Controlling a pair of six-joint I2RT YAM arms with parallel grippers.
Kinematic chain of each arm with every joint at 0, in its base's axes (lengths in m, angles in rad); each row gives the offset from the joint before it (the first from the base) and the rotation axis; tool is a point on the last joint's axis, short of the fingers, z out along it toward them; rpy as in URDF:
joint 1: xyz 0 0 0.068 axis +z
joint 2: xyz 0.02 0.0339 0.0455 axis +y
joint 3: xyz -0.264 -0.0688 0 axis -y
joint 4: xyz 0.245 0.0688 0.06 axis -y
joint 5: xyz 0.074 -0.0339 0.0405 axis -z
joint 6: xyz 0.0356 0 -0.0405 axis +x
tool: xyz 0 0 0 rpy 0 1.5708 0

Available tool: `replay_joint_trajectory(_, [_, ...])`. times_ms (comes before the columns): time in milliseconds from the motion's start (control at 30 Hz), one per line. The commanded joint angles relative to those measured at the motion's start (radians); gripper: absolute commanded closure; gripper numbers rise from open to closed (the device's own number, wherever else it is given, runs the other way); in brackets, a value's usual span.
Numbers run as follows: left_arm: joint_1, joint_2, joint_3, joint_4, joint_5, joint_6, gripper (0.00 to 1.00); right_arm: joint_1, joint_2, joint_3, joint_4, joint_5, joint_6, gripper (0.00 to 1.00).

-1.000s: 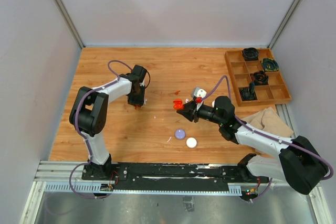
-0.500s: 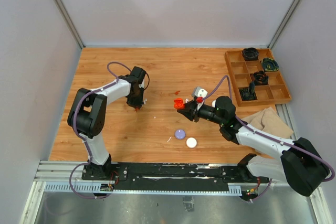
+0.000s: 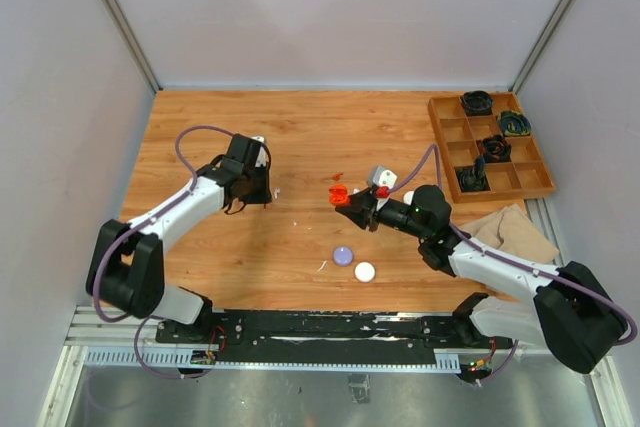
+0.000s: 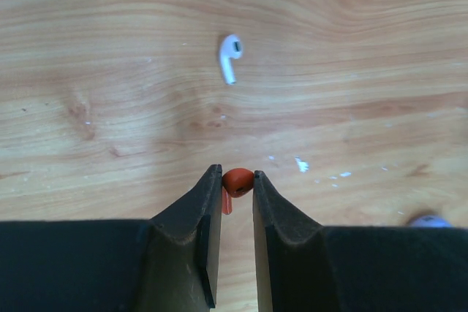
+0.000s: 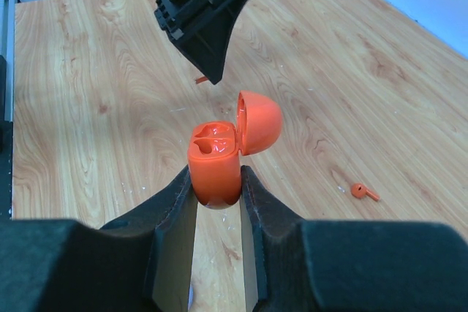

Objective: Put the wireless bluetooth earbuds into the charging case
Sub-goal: Pick up the earbud from the center of the board, then place the earbud in the charging case.

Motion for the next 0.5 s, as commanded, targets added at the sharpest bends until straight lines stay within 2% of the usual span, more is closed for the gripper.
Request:
replay_joint_trajectory(0, [-0.028, -0.156, -0.072, 0.167, 0.059, -0.049, 0.81, 0.018, 0.011, -0.024, 0.126, -0.024, 0.003, 0.99])
replay_joint_trajectory(233, [-0.063, -0.384, -0.179, 0.34, 0.153, -0.074, 0.8, 0.028, 0.026, -0.007, 0.173, -0.04, 0.011, 0.99])
replay_joint_trajectory(467, [-0.125, -0.504, -0.22, 0.468, 0.207, -0.085, 0.79, 0.044, 0.038, 0.032, 0.183, -0.053, 0.009, 0.99])
